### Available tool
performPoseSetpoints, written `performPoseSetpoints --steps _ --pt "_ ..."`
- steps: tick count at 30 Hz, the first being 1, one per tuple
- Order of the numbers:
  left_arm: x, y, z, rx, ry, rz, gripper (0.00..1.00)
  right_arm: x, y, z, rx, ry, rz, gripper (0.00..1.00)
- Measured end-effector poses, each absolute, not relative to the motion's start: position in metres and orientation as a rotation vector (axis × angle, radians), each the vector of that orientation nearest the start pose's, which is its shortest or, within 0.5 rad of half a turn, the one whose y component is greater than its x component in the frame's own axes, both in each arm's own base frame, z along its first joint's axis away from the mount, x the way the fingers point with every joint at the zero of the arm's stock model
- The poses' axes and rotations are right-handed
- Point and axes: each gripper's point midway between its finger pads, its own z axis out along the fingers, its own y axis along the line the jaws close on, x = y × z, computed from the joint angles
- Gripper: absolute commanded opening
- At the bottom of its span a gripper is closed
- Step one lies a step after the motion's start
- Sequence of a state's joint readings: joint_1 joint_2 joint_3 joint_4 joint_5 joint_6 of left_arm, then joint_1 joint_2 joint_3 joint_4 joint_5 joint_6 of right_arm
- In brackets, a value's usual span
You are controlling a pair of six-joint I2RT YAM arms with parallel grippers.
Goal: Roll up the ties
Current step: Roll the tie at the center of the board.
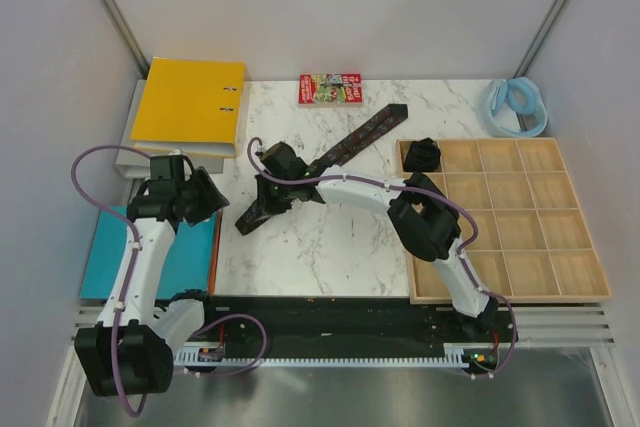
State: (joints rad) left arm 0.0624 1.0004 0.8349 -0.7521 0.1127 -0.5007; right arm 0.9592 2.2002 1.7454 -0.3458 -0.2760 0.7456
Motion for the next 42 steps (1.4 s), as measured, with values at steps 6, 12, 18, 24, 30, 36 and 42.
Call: performPoseSetpoints --steps 6,12,18,24,30,36,42 --pt "0.254 -0.028 0.136 -0.647 2.409 -0.354 0.57 0.267 0.511 0.080 -0.409 2.593 1.064 0.04" --pt "0.257 -0.029 0.135 -0.640 2.401 -0.366 0.57 0.270 0.521 0.085 -0.407 2.564 1.118 0.05" --pt "0.254 -0.030 0.130 -0.643 2.411 -0.370 0.56 0.272 0.522 0.083 -0.396 2.571 1.134 0.04" --pt "0.257 -0.034 0.132 -0.628 2.403 -0.405 0.59 0.293 0.512 0.068 -0.347 2.586 1.117 0.04" --pt "0.257 -0.039 0.129 -0.615 2.398 -0.440 0.59 0.319 0.495 0.043 -0.273 2.620 1.072 0.04" --pt "0.259 -0.044 0.128 -0.604 2.389 -0.471 0.59 0.326 0.490 0.031 -0.254 2.637 1.069 0.03" --pt "0.254 -0.059 0.112 -0.611 2.414 -0.510 0.58 0.331 0.485 0.030 -0.245 2.636 1.081 0.03"
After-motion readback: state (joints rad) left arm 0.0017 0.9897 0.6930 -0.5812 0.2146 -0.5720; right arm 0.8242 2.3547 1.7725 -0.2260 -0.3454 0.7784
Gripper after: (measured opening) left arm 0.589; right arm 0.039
